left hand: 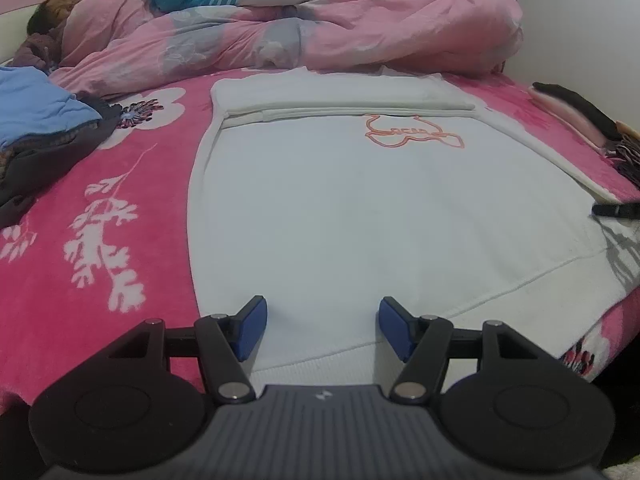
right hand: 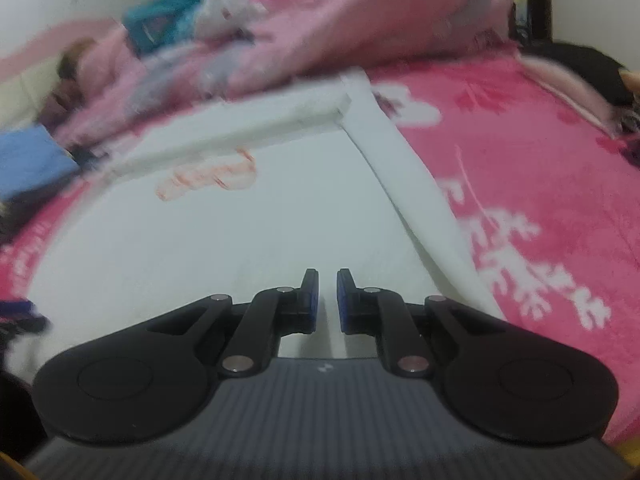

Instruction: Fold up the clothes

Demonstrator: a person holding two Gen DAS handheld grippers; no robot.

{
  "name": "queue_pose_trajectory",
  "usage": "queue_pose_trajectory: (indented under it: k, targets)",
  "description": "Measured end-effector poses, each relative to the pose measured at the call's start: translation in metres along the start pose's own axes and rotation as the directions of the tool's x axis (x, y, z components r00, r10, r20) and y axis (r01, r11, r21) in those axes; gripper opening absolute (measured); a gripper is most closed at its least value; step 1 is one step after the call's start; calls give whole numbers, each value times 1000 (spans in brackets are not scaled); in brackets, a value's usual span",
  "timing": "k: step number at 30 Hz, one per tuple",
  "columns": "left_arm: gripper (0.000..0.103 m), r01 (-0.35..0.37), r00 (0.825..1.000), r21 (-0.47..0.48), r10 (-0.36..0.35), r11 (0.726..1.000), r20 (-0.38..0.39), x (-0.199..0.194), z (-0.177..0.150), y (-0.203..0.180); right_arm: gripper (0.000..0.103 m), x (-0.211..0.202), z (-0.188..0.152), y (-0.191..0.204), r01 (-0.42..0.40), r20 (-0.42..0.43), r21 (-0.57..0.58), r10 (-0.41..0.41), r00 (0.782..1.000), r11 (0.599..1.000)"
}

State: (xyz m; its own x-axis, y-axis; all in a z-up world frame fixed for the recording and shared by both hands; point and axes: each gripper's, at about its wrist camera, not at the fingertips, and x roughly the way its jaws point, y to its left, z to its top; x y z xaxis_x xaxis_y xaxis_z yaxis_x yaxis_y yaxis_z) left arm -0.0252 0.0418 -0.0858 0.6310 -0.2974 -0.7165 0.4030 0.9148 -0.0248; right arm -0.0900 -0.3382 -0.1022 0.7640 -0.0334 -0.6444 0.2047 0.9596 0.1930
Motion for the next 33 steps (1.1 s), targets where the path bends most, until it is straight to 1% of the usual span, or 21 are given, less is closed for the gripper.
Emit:
queue_pose_trajectory:
  k: [2,3,6,7,9,11,12,15,16,19,23,26,28,30,33]
  targets:
    - [64,-3,1000,2,3,1000,-3,1,1,1,6,-5,-9,-10,-8,-8,25,8,1000,1000]
    - [64,-3,1000,-1,3,1000,-3,0,1,2,5,-10,-12,-12,7,-13,26,-6,1000,1000]
    - [64,-4,1000,-4,4,1000,-1,0,0,2,3,-25,-13,-17,58,-24,16,-57,998,998]
    - [64,-4,1000,-5,4,1000,0,0,0,3,4,-29,-11,-18,68,-30,19,-68,997,997]
    - [64,-10,1000,-7,10,1000,3,0,-1,2,5,-33,-6,-13,86,-15,3,-86,996,996]
    - [64,-16,1000,-18,16,1000,8,-1,-2,4,5,-32,1,-7,49,13,-3,-49,999,999]
    - [64,-16,1000,-26,17,1000,10,-1,-3,4,5,-27,4,-3,25,13,-6,-25,1000,1000]
    - [64,-24,1000,-19,25,1000,16,-1,-4,3,5,-8,9,8,11,-4,-60,-11,1000,998]
    - [64,-26,1000,-17,26,1000,17,-1,-4,3,5,-1,8,7,23,-16,-73,-24,1000,997]
    - [64,-26,1000,-16,26,1000,17,0,-4,3,3,0,0,-8,47,-33,-36,-48,998,998]
    - [65,-21,1000,-21,21,1000,19,1,-5,5,2,-23,-7,-25,111,-34,-6,-111,993,994]
    - [65,-19,1000,-21,20,1000,21,1,-5,5,3,-37,-4,-23,154,-27,-17,-155,988,988]
    - [65,-19,1000,-23,20,1000,21,0,-6,5,5,-44,-1,-15,136,-1,-21,-136,991,991]
    - [65,-20,1000,-23,20,1000,21,-1,-6,5,5,-43,4,-5,91,20,-30,-91,996,995]
    - [65,-19,1000,-24,19,1000,21,-2,-6,5,5,-30,10,14,24,24,-57,-22,999,998]
